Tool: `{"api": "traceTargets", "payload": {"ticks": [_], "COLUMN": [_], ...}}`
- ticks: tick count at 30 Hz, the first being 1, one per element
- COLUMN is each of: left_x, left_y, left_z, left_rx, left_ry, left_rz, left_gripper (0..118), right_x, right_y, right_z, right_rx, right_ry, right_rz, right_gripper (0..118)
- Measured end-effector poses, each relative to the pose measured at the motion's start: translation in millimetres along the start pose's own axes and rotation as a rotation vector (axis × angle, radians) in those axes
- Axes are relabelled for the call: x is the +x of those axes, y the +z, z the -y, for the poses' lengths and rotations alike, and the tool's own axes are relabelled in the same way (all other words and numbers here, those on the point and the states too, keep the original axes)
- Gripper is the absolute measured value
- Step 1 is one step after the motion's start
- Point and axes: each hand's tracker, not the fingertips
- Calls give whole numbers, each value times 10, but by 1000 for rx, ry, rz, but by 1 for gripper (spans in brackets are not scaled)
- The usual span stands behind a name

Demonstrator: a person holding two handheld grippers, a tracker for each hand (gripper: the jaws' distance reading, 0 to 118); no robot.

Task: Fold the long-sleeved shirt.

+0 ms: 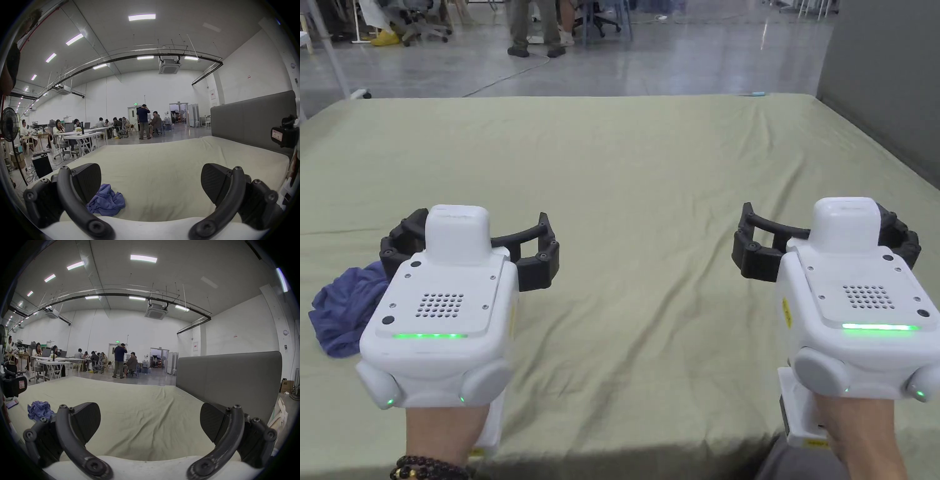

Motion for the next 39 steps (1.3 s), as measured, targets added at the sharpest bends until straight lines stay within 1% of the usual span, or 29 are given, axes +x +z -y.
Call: {"api": "traceTargets", "payload": {"ticks": [6, 9, 12, 19, 21, 22, 23, 24, 25, 26, 27, 30, 33, 34, 37, 39], "left_x": [41, 61, 72, 23, -8, -16, -27, -25, -37, -80, -100, -56, -127, -175, -412, -652], "left_y": [-78, -111, -141, -157, -120, -101, -92, -122, -125, -127, -133, -109, -81, -71, 37, 125], "left_z": [21, 69, 79, 70, 42, 34, 41, 40, 21, 20, 16, 23, 24, 16, 6, 1], "left_rx": [7, 1, 2, -4, -77, -66, -46, -74, -72, -81, -92, -70, -59, -58, -48, -64], "left_ry": [-12, -50, -60, 25, 42, 67, 97, 94, 92, 103, 102, 29, 52, 50, 26, 64], "left_rz": [18, 17, 16, -27, -22, -28, -31, -59, -55, -34, -17, -52, -43, -57, -172, -238], "left_gripper": [118, 118, 118, 118, 117, 104, 37, 0, 0, 0, 0, 0, 0, 0, 0, 0], "right_x": [26, 15, 9, -13, 6, 30, 44, 45, 48, 68, 107, 86, -22, -114, -473, -784], "right_y": [-48, -63, -101, -129, -110, -108, -125, -175, -141, -126, -105, -116, -163, -185, -246, -271], "right_z": [36, 24, 11, 34, 21, 9, 3, 14, -15, -45, -68, -77, -73, -109, -128, -196], "right_rx": [-4, 1, 9, 10, -4, -43, -59, -89, -113, -87, -96, -96, -98, -98, -84, -74], "right_ry": [-16, -7, 1, -3, -12, -55, -71, -66, -44, -42, -71, -60, -51, -56, -50, -49], "right_rz": [-4, -5, -2, 2, -2, -21, -8, 31, 101, 64, 36, 58, 34, 2, -113, -192], "right_gripper": [118, 118, 118, 118, 117, 103, 44, 0, 0, 0, 0, 0, 0, 0, 0, 0]}}
